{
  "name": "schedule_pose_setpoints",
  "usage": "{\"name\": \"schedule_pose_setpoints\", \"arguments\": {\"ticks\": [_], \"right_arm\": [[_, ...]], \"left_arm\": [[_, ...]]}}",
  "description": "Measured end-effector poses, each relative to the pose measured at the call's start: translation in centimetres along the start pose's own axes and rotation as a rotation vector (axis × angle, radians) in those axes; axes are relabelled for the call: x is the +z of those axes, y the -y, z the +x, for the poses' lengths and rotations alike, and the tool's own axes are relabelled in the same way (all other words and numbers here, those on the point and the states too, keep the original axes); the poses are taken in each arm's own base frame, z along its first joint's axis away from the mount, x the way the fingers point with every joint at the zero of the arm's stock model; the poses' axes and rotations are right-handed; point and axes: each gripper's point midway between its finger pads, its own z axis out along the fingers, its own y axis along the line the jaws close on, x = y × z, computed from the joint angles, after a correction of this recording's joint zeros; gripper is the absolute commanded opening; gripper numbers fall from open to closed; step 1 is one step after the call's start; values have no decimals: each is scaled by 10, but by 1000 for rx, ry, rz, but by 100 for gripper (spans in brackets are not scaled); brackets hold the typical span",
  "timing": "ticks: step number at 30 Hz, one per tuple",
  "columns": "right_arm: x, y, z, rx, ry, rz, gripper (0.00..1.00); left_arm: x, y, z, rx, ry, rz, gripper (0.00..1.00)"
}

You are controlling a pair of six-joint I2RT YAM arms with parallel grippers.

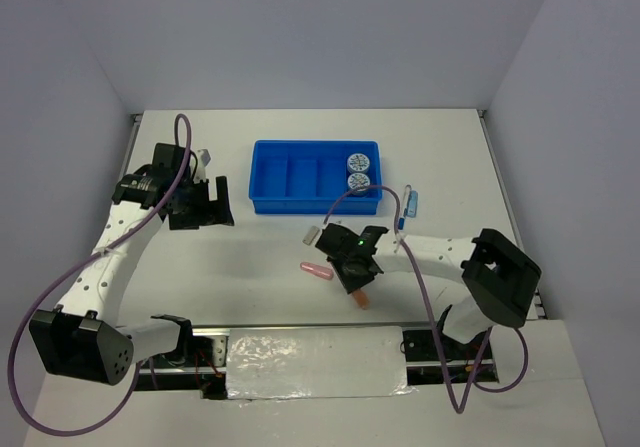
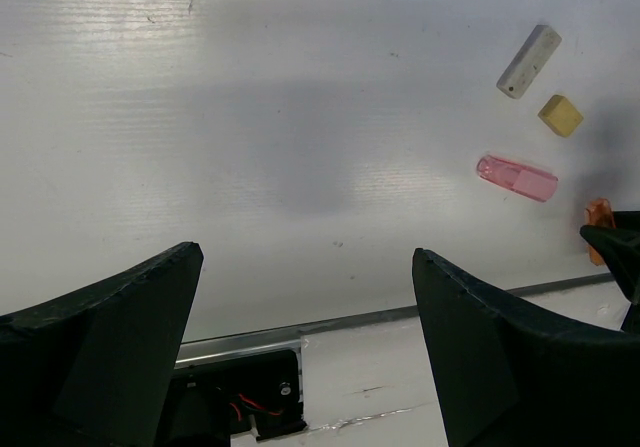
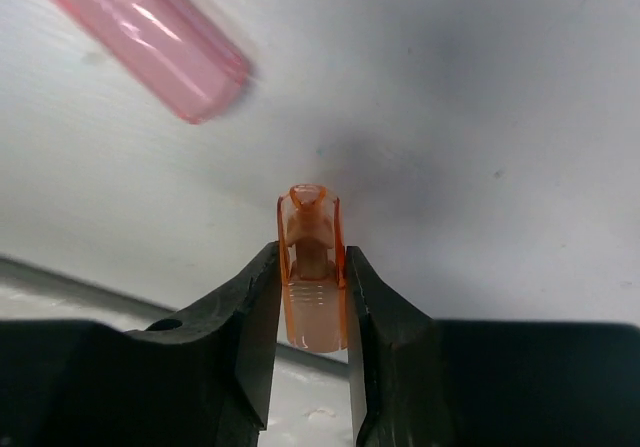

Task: Sort the stationery into containers
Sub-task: Pick up the stationery from the center of the board, then place the stationery in the storage box.

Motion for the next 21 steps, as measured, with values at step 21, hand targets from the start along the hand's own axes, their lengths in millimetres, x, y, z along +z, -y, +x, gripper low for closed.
{"name": "schedule_pose_setpoints", "arguments": {"ticks": [21], "right_arm": [[-52,89,-320,340,401,124,39]], "left_arm": [[-1,13,-10,-1,11,61,99]]}}
